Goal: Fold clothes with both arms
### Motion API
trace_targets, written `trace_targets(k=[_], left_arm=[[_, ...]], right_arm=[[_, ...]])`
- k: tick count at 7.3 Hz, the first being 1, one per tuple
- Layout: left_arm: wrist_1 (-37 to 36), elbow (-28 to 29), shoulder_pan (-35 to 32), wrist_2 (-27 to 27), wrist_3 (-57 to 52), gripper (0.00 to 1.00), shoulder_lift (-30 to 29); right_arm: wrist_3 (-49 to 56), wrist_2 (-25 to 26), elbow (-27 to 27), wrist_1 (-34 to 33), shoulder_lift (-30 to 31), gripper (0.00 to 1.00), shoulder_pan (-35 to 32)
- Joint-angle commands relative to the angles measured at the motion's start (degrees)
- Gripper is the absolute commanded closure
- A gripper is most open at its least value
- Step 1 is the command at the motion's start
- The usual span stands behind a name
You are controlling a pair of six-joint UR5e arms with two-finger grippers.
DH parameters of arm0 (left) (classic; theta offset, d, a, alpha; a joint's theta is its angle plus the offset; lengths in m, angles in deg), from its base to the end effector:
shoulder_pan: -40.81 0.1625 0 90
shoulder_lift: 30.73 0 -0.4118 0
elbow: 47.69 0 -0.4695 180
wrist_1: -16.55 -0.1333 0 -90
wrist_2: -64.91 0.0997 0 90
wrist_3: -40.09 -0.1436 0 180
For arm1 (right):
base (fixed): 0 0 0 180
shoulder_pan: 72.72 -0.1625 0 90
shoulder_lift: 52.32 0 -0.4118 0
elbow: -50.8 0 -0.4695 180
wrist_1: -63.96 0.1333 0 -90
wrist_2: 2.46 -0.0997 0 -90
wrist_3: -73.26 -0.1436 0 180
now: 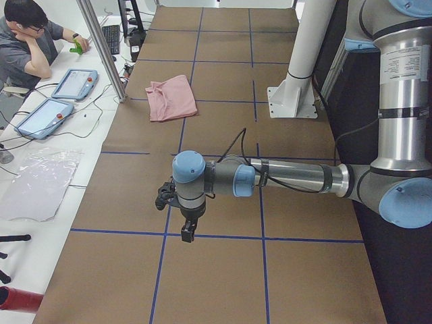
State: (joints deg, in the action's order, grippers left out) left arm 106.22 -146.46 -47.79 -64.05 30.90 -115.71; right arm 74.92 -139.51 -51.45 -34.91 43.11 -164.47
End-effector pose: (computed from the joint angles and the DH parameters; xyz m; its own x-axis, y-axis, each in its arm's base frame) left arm -0.0298 -0.5395 0.6475 0.7626 0.2151 -0.6101 -0.1481 0.9761 0.1591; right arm 0.0442 -0.5222 0.6180 0.6808 0.0180 0.7322 -0.0108 0.9998 -0.0146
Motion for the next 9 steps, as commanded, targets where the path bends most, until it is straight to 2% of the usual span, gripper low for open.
trace_targets(k=[1,3,5,9], left_arm=[[0.16,0.07,0.00,-0.07,0.14,0.00,-0.10],[0.86,-0.37,0.00,-0.68,8.96,0.00,-0.36],[0.77,-0.20,0.00,-5.50,9.80,0.00,-0.27],[0.86,-0.81,0.00,-5.52,12.09,0.00,-0.19]], right_arm=[[-0.59,0.29,0.81,3.84,0.19,0.00,-0.01],[-0.68,0.29,1.08,3.95,0.02,0.00,-0.01],[-0.68,0.29,1.43,3.95,0.02,0.00,-0.01],[-0.69,0.29,1.79,3.95,0.10,0.00,-0.01]])
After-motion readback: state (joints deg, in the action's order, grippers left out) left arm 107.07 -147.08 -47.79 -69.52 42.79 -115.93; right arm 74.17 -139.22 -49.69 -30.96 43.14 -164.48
